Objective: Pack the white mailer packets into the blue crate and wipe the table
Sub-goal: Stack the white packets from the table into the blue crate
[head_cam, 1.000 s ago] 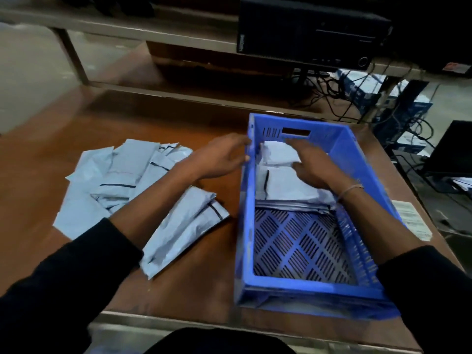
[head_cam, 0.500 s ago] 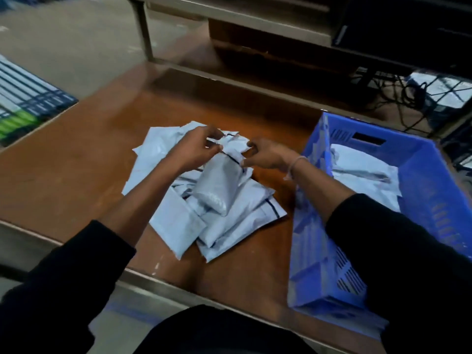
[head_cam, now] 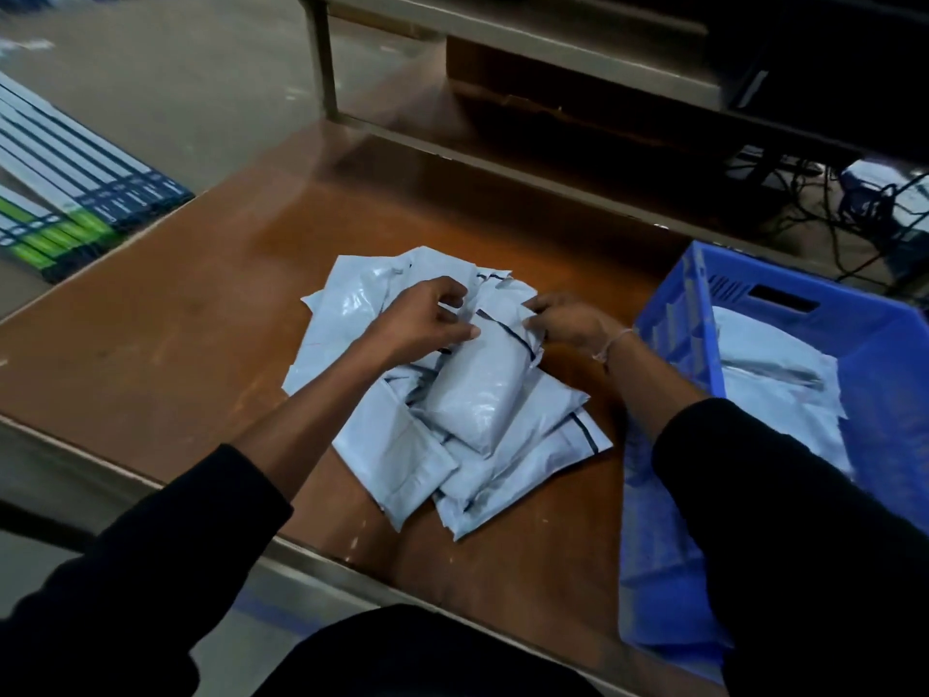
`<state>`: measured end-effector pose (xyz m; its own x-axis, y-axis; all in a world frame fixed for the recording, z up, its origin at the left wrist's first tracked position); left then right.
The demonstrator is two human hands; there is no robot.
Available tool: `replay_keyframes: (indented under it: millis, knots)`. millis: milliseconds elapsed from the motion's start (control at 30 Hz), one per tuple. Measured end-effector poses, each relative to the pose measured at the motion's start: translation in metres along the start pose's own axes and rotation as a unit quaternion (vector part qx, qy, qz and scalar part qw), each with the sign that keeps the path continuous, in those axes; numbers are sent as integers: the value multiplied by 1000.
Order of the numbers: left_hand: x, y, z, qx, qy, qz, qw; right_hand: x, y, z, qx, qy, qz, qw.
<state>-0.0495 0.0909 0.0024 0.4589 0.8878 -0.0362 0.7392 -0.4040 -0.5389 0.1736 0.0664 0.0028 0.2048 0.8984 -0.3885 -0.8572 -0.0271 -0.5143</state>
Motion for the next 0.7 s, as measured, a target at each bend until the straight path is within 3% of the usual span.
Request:
replay_keyframes:
  millis: [100,300,433,533,633,700]
  knots:
    - [6,1,-3,-36,2,25,999,-6,-18,14,87,-10,31,996]
    - [17,9,-8,-58,-4,42,997,-2,-52,30,182,-43,-38,982]
    - [26,-2,-5,-86,-29,-51,995,7,-45,5,129,13,-96,987]
    - [28,-14,2,-135,-79,-105,982,6,-21,-21,66,103,-36,992]
    - [28,-21,5,-142,-104,-95,980,4,6,-33,-9,130,15,991]
    - [26,-23,3,-131,-105,-83,982,7,17,-34,-4,125,8,992]
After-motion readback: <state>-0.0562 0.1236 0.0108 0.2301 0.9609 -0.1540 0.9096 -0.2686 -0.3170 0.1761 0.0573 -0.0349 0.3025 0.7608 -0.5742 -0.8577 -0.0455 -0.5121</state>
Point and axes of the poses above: each hand's wrist, its own x-axis towards the middle knuckle, its own y-axis out of the palm, z = x × y, the point moved 2 cm from there along x, towards the middle knuckle, and after that the axes turned 3 degrees about -z, right-handed, at the moved point
